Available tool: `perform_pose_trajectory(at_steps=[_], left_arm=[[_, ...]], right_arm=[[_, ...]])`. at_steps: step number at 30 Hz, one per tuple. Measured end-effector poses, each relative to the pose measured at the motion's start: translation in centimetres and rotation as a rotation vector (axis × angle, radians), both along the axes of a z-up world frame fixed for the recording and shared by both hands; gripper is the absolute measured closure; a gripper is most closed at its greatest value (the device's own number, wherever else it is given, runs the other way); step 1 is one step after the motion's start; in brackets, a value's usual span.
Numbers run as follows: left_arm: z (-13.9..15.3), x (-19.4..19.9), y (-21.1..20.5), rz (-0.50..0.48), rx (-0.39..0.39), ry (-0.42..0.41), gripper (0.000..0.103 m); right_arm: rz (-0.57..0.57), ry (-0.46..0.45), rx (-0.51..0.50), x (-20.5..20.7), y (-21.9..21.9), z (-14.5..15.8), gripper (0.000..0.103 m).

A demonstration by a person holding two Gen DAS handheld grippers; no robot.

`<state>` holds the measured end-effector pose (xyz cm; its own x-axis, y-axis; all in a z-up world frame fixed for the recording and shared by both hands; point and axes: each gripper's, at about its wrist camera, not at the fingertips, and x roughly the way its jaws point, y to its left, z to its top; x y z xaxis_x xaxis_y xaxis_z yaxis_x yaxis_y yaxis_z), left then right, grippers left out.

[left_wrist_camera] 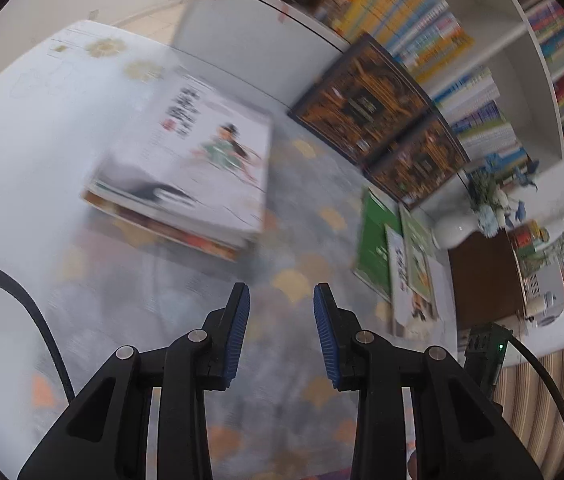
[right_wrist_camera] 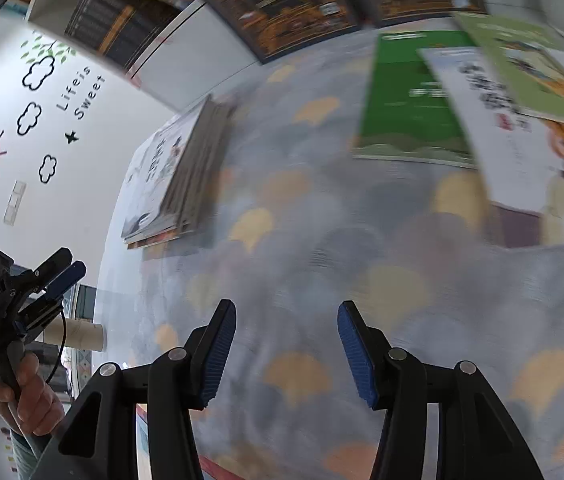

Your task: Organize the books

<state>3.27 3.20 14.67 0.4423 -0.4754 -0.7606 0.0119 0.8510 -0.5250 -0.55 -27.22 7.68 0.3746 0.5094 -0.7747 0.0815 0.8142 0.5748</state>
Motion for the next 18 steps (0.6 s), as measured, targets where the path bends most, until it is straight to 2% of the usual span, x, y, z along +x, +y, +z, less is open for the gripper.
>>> perform_pose_trajectory(at_steps=[6, 8, 10, 15, 18], left_arm=[[-0.4, -0.8, -7.3, -0.07, -0.004, 0.02, 0.072], [-0.6, -0.9, -9.7, -0.096, -0.004, 0.029, 0.064], [-0.7, -1.0, -12.1, -0.121, -0.001, 0.044, 0.042], [-0.6, -0.8, -18.3, -0.198, 0.021, 0.041, 0.041], [-0.8, -0.2, -21.5, -0.232, 0.008, 0.043, 0.041]], right_arm=[[-0.052, 0.014, -0.005, -2.1, -6.5, 0.0, 0.052], [-0.074, 0.015, -0.011, -2.7, -9.0, 0.1, 0.052], [-0.098, 0.016, -0.014, -3.3, -11.5, 0.2, 0.052], [-0.161, 0.025, -0.017, -4.4, -17.2, -0.2, 0.049], [-0.198, 0.034, -0.012, -4.8, -20.3, -0.6, 0.049]])
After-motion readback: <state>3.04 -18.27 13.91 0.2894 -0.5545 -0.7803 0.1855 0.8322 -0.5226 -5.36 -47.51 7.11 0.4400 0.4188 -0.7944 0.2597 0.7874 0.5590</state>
